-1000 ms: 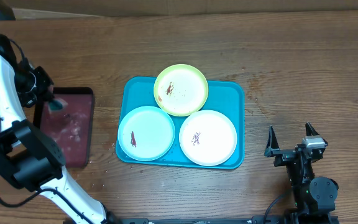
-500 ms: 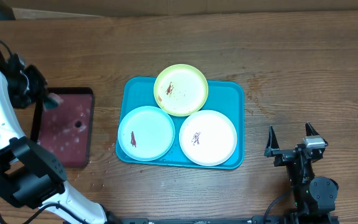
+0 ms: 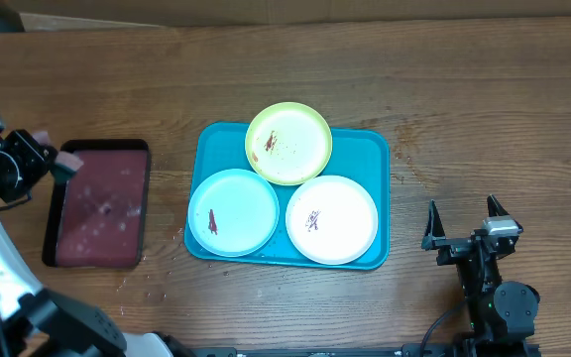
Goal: Clean dirty plates on tray and stack at the side
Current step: 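Raise the sponge with the left gripper above the red tray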
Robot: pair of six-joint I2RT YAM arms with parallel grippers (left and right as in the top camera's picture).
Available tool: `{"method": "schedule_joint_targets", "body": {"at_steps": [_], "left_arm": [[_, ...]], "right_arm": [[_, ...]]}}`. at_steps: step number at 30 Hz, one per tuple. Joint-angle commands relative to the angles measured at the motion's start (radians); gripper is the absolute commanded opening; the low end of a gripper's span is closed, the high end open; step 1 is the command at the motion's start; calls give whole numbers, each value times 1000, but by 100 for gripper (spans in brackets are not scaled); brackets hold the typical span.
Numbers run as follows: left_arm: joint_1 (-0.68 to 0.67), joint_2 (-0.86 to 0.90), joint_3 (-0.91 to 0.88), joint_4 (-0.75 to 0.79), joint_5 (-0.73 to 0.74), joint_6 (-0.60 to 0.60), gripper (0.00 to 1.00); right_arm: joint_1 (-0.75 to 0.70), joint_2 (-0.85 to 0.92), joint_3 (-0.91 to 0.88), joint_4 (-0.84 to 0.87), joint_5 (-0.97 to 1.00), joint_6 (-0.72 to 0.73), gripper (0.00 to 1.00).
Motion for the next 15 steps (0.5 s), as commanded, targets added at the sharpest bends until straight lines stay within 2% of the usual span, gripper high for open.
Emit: {"method": "schedule_joint_targets", "body": {"at_steps": [1,6,9,12,15], "left_arm": [[-9,5,-12,36,66,47,5],[-2,5,-14,97,150,22,4],[-3,5,-44,87,48,41,4],[-2,6,-159,124,-92,42,4],[1,10,-272,218,-50,40,4]], "right_arm": [[-3,-8,-10,6,10,-3,100],[-3,-8,-10,6,10,-3,100],[-3,-8,-10,6,10,-3,100],[-3,-8,-10,6,10,-3,100],[-3,-8,-10,6,10,-3,100]]}}
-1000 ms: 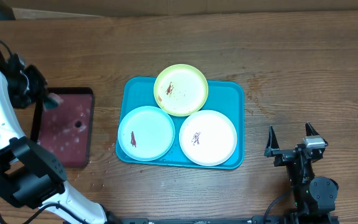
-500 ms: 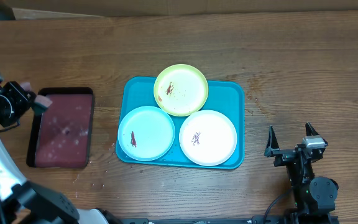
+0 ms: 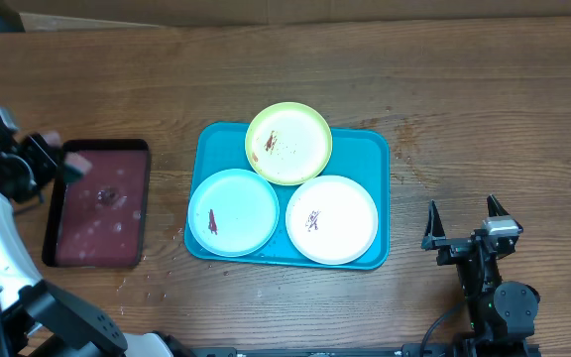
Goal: Clean dirty plates on tray and stack at the side
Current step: 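Raise the sponge with the left gripper above the red tray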
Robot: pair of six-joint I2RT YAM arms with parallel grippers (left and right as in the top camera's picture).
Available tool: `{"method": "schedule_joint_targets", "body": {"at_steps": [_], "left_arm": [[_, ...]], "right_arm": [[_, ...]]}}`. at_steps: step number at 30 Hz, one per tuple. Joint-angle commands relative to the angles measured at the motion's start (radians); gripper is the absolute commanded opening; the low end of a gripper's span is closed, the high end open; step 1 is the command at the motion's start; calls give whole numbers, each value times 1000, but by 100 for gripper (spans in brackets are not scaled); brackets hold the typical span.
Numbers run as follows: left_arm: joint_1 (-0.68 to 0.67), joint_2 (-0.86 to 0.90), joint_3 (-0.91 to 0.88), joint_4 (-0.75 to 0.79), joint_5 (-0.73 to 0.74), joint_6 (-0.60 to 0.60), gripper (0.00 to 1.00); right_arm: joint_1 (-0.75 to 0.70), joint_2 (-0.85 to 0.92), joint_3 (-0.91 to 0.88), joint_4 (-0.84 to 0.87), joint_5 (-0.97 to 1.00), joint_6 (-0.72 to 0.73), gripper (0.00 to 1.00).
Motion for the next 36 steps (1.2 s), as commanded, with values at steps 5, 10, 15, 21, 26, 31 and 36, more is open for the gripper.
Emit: {"method": "schedule_joint_targets", "body": {"at_steps": [5,10,15,21,26,31,36], "left_arm": [[10,2,-60,107,161,-13,4],[10,-14,160,26,190,-10,4],[-8,-21,216,19,125,-11,4],[-63,40,32,28,-225,-11,4],[-62,97,-6,32,-193,-8,4],[-63,63,205,-40,-71,-32,4],[-64,40,465,-99,-72,-56,4]], "right_arm": [[-3,-9,-10,5,10,-3,100],[-3,-9,-10,5,10,-3,100],[-3,-9,-10,5,10,-3,100],[-3,-9,-10,5,10,-3,100],[-3,-9,-10,5,10,-3,100],[-3,-9,-10,5,10,-3,100],[-3,-9,-10,5,10,-3,100]]}}
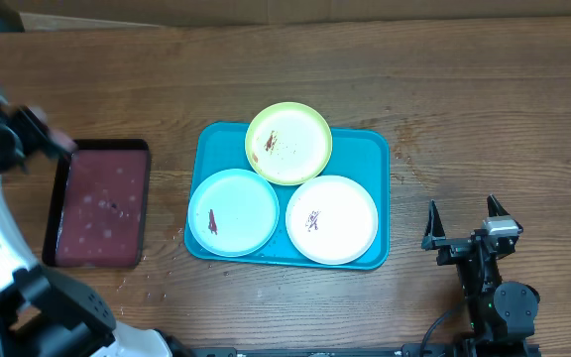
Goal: Clean dirty plates on tray and stack at the side
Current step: 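Raise the sponge with the left gripper above the red tray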
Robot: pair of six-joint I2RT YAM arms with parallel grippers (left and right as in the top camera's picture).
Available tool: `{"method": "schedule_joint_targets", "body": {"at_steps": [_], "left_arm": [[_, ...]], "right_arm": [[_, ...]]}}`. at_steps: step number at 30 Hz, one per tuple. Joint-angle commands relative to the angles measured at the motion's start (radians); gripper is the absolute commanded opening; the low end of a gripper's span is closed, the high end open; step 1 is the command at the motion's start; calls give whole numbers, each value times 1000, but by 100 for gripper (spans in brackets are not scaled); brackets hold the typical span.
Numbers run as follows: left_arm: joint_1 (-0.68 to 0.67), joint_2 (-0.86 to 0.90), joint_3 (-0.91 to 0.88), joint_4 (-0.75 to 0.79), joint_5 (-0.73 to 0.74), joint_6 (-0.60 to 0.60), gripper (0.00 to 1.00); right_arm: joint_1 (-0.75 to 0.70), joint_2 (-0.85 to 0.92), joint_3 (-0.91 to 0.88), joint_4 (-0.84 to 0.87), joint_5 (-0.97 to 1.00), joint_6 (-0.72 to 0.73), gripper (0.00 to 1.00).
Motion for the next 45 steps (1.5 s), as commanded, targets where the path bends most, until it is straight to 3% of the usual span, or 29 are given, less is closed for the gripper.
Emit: {"method": "schedule_joint_targets", "body": {"at_steps": [1,4,8,12,24,33,36,42,45], "left_arm": [[-3,-65,127,-8,33,-26,4],[-9,-49,85,-31,5,-26,4],[-32,7,-109,-38,-97,1,4],[-39,81,-281,28,-100,3,4],[-40,-30,-54,-65,-71,-2,4],[-85,18,-375,40,-329,-6,4],[-85,17,-339,9,-329,-13,4],[-92,-1,-28,-169,-243,-29,4],[-100,-2,-23,-171,-321,-11,4]], "right_arm": [[-3,-8,-10,6,10,-3,100],[-3,-4,-10,6,11,-3,100],[-3,-4,-10,6,10,-3,100],[-3,-4,-10,6,10,-3,100],[-3,-4,-10,6,10,-3,100],[-3,-4,-10,6,10,-3,100],[-3,-4,-10,6,10,-3,100],[-3,-4,-10,6,10,-3,100],[-3,-4,-10,6,10,-3,100]]}}
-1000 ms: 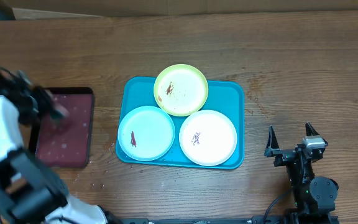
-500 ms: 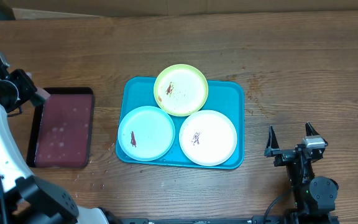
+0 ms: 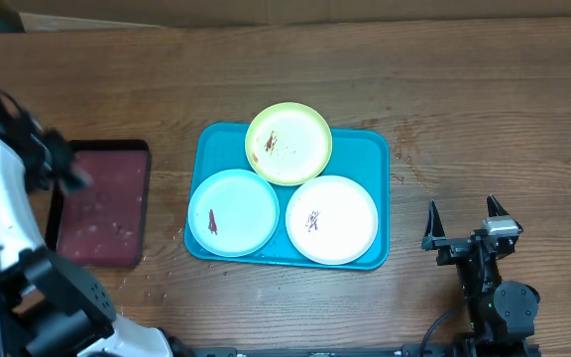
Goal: Clean dirty plates on tray and stack at the side
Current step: 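Raise the sponge with the left gripper above the red tray, then move the sponge onto the light-blue-rimmed plate with the left gripper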
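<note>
A blue tray in the middle of the table carries three plates. The yellow-green plate at the back has brown smears, the light blue plate at front left a red streak, and the white plate at front right a small dark mark. My left gripper is a motion-blurred dark shape over the left rim of a dark red basin; its jaws and whatever they hold cannot be made out. My right gripper stands open and empty, right of the tray.
The dark red basin holds liquid with pale flecks and sits left of the tray. Wet spots mark the wood between basin and tray. The table's back edge runs along the top, with a cardboard strip behind it.
My left gripper was beyond the basin's back-left corner; now it is nearer the front, over the basin's left rim. The plates, the tray and the right arm are unchanged.
My left gripper first held a pinkish sponge at the basin's back-left corner, then sat over the basin's back end with the liquid disturbed. It was later outside that corner, and now it is blurred above the left rim. The plates stayed put.
</note>
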Robot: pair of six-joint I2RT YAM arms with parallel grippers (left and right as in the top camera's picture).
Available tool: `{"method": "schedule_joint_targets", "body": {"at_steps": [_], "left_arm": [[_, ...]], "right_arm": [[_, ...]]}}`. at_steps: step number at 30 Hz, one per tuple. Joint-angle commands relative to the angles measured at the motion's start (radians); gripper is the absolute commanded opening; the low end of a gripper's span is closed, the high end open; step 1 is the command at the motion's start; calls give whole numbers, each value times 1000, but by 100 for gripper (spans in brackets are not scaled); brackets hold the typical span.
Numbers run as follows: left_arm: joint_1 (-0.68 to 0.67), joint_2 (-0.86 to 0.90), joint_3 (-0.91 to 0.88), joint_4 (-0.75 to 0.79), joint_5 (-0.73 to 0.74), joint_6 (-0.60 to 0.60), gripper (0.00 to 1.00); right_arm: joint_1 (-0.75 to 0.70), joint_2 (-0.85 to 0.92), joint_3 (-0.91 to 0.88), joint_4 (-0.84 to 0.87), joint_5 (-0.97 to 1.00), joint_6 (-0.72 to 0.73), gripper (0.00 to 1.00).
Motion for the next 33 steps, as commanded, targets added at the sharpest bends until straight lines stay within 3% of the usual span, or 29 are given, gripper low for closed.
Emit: {"method": "schedule_joint_targets", "body": {"at_steps": [1,5,8,17,21,26,33], "left_arm": [[-20,-37,-8,-8,-78,5,4],[-28,-8,-245,122,-112,6,4],[-28,-3,-275,122,-106,2,4],[-29,-7,360,-192,248,-71,4],[-68,-7,550,-309,378,-71,4],[-155,-9,577,-397,430,-71,4],[-346,-8,420,-464,402,-70,4]], "right_arm": [[-3,-5,-10,5,11,-3,100],[-3,-5,-10,5,11,-3,100],[-3,-5,-10,5,11,-3,100],[-3,-5,-10,5,11,-3,100],[-3,-5,-10,5,11,-3,100],[-3,-5,-10,5,11,-3,100],[-3,-5,-10,5,11,-3,100]]}}
